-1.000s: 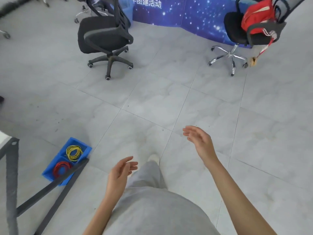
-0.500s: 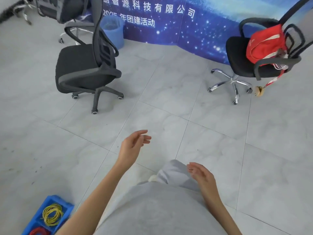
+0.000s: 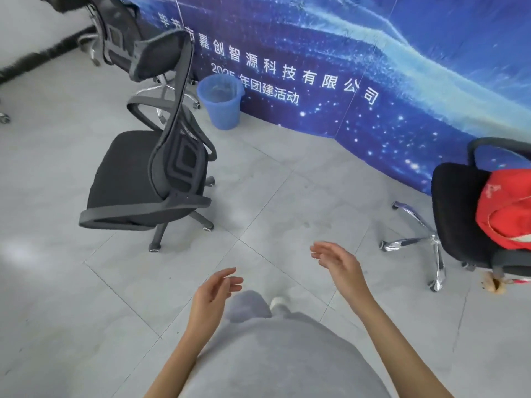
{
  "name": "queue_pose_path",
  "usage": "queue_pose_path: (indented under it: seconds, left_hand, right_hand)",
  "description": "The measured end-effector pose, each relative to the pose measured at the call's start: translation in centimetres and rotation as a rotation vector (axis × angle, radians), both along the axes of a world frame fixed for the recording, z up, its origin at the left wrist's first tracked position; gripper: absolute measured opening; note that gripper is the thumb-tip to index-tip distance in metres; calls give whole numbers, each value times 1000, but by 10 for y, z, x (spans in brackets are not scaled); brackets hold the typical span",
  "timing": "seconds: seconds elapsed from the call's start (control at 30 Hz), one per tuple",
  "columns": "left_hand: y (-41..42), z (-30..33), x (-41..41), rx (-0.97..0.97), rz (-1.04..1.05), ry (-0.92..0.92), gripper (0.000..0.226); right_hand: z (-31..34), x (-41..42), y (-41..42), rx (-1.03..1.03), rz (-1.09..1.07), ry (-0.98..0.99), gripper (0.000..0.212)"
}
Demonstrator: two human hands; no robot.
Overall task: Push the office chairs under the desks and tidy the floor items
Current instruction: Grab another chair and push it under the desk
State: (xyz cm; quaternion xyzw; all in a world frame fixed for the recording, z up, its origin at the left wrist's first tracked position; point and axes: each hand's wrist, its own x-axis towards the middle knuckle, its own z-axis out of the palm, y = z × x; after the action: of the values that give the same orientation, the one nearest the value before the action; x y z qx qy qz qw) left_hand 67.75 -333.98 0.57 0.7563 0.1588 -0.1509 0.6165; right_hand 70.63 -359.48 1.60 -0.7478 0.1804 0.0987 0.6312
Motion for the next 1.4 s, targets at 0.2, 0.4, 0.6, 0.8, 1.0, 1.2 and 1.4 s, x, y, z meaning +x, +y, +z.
queue_pose_path:
  seconds: [0.2,0.4,0.6,0.8,1.0,1.2,1.4]
  left_hand:
    - [-19,-2,115,-11,190,11,29]
    - [-27,-12,290,0,213,-56,28]
    - [-13,26,432,63,307,-170,25]
    - [4,49,499,171,540,-226,24]
    - [19,42,514,500,946,-221,27]
    - [25,34,502,792,882,288,54]
    - [42,35,488,812,679,444,105]
  right_hand:
    - [16,182,0,29,174,-62,34]
    - [-18,319,6,17,229,-8,35]
    - [-18,429,6,-34,373,82,34]
    - [-6,559,41,-78,691,49,36]
    - [23,686,139,-218,1344,-377,29]
    - [38,729,241,-302,1899,-1007,41]
    - [10,717,279,-559,2300,-1115,50]
